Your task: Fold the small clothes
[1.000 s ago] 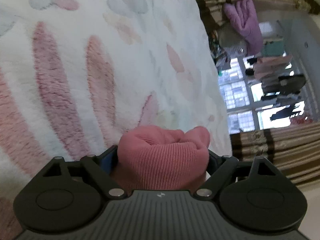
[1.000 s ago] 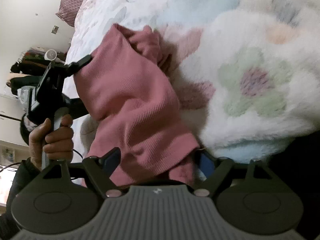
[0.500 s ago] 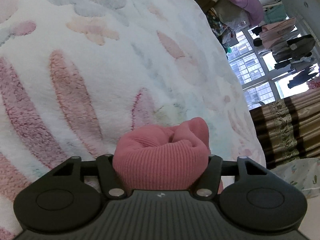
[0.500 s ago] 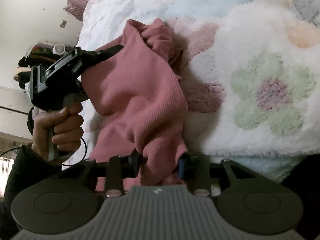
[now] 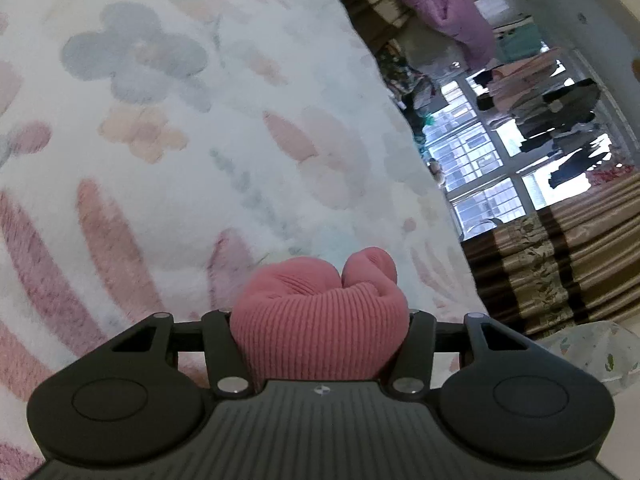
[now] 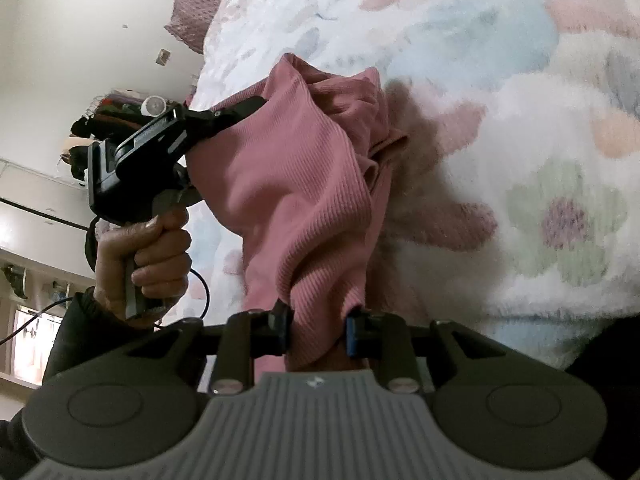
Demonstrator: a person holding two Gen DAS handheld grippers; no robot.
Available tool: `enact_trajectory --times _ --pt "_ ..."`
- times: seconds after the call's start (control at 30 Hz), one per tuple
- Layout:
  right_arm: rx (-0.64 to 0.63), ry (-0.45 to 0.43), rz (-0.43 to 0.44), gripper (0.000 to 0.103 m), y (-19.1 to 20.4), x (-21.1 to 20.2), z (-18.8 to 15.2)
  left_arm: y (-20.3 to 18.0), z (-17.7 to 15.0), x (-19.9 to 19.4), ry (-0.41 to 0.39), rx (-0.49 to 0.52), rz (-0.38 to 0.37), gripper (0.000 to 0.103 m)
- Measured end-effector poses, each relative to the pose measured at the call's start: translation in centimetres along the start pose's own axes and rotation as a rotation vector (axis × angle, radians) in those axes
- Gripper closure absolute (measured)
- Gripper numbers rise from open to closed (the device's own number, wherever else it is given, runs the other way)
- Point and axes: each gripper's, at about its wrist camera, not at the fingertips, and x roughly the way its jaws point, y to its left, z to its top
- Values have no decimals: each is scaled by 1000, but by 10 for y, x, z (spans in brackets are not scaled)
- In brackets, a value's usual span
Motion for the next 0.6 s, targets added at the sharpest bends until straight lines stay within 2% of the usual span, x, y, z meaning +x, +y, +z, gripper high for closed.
enact_trajectory --times 0.3,0.43,0.6 --pt "-25 -72 28 82 2 -25 8 -39 35 11 -19 25 -45 45" --pt "-48 -123 18 82 -7 -52 38 -70 67 41 -28 45 -71 45" --pt "-58 -166 7 83 -31 -84 90 -102 109 101 -5 69 -88 45"
